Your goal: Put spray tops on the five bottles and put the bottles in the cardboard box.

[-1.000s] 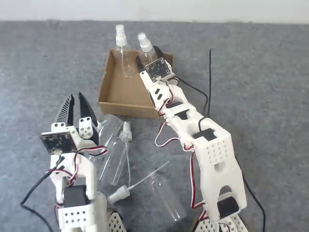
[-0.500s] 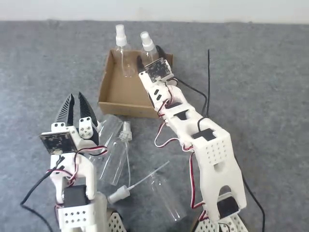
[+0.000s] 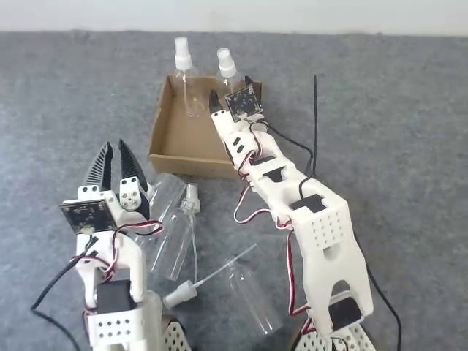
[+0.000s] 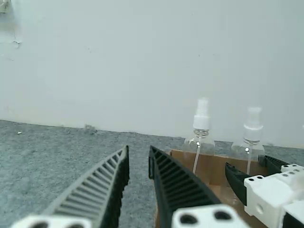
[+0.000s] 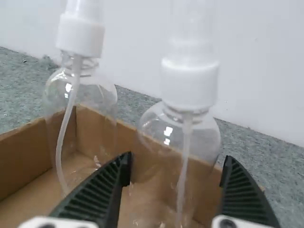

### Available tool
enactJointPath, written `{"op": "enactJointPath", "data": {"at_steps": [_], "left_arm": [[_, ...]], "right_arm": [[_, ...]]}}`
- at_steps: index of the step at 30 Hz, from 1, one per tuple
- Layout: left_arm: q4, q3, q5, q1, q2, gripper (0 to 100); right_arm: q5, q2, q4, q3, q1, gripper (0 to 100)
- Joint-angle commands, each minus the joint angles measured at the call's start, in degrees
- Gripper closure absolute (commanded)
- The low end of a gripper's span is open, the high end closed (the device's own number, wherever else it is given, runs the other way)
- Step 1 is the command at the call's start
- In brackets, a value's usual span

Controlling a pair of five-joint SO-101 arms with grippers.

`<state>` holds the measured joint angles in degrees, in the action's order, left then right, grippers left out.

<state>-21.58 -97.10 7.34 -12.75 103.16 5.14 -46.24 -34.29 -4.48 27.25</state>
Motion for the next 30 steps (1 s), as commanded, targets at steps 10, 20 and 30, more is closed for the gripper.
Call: {"op": "enactJointPath", "data": {"at_steps": [10,20,30], "left_arm": [[0.09,0.57,-0.26,-0.09,0.97,93],[0.09,0.57,-0.26,-0.09,0.97,93],[0.09,0.57,-0.26,-0.44,0.97,93]], "right_arm": [[-0.88,12.26,0.22,-7.21,0.04,75.1],[-0.7,18.15,0.31,-14.42,0.13,75.2],[-0.62,32.57,0.31,-29.71,1.36,75.3]]}}
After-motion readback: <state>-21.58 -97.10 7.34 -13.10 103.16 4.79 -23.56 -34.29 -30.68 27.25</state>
